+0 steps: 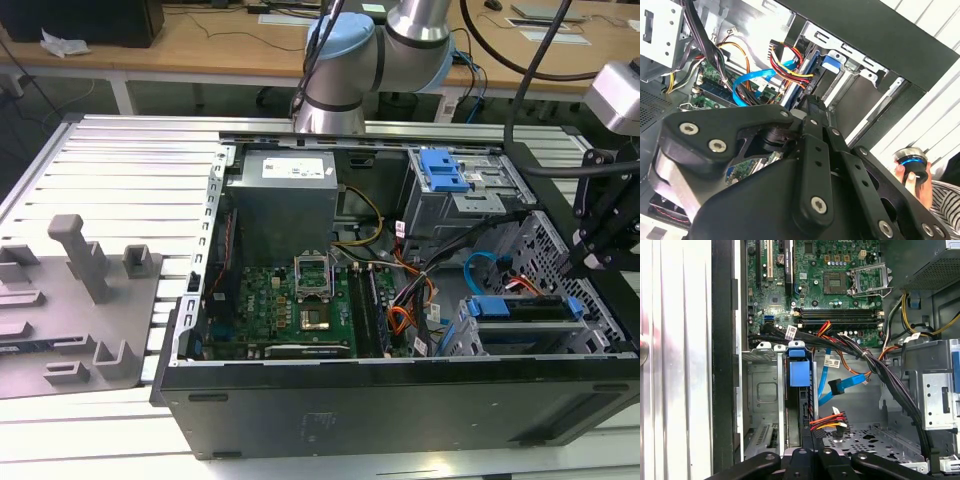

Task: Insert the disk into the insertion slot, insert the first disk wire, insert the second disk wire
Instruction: 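Insert the first disk wire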

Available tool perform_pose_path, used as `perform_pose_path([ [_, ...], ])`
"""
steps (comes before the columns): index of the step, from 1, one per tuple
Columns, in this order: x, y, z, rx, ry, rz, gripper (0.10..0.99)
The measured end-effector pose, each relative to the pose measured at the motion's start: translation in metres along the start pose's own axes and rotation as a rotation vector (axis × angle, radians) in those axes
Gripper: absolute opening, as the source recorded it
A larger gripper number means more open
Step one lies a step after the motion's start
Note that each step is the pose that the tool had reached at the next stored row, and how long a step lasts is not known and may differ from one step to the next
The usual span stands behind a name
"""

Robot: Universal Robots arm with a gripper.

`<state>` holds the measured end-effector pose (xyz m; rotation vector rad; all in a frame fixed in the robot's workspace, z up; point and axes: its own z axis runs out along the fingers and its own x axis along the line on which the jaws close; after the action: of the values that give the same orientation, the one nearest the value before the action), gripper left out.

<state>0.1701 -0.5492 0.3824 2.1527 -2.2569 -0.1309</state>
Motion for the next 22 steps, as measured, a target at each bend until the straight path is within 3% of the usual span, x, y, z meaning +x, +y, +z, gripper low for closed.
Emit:
perform_pose_path([
  [7, 0.0, 0.0001, -0.0001, 0.0, 0.0, 0.0, 0.106],
  [16, 0.0012, 0.0184, 0.0076, 0.0, 0.0, 0.0, 0.106],
  [22, 0.002, 0.0236, 0.0107, 0.0, 0.0, 0.0, 0.106],
])
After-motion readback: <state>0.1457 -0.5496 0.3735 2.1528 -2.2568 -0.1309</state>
